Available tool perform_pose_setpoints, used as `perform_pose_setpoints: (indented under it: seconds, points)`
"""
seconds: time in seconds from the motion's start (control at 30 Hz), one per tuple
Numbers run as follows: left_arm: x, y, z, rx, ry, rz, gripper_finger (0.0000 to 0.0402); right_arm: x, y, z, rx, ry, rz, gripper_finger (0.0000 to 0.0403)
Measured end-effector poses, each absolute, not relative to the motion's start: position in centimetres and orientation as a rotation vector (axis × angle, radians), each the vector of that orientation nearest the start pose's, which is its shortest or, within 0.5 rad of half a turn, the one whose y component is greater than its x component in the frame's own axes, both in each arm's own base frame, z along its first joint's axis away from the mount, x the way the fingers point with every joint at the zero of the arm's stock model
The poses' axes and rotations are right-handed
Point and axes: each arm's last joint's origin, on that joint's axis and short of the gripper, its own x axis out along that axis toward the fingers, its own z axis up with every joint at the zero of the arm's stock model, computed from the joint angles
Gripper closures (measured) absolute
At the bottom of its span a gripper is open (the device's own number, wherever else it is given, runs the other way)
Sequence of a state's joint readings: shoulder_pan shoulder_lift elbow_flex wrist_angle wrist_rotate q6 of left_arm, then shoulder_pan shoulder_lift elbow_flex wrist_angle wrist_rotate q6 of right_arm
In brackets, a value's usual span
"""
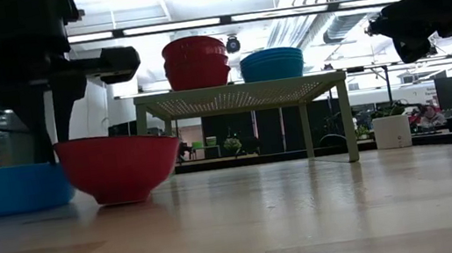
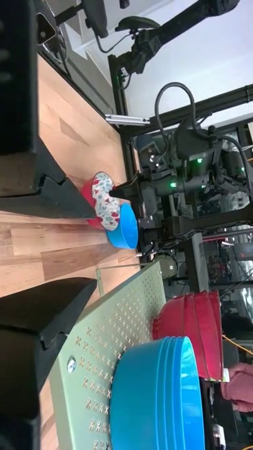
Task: Pick & Place Mini bowls
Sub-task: Stack the red patterned bowl on the stacked red patterned bowl on the shelf
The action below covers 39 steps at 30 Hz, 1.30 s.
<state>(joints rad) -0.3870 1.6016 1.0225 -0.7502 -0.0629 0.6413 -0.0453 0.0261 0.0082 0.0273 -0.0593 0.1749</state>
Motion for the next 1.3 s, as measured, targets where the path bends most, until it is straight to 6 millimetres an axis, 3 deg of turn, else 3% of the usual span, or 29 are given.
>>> perform_pose_setpoints:
  seconds: [0.4, 1.1, 1.3]
  points:
    - [26.9, -10.7, 19.0, 0.848, 1.197, -0.653, 0.0395, 9.9, -0.3, 16.7, 0.174, -0.008, 0.015, 0.0269]
    - [27.8, -11.1, 21.1, 0.903, 1.18, -0.597, 0.0401, 9.9, -0.3, 16.7, 0.174, -0.008, 0.015, 0.0269]
    - [28.4, -11.3, 22.5, 0.915, 1.137, -0.588, 0.0401, 9.9, -0.3, 16.7, 0.174, -0.008, 0.015, 0.0269]
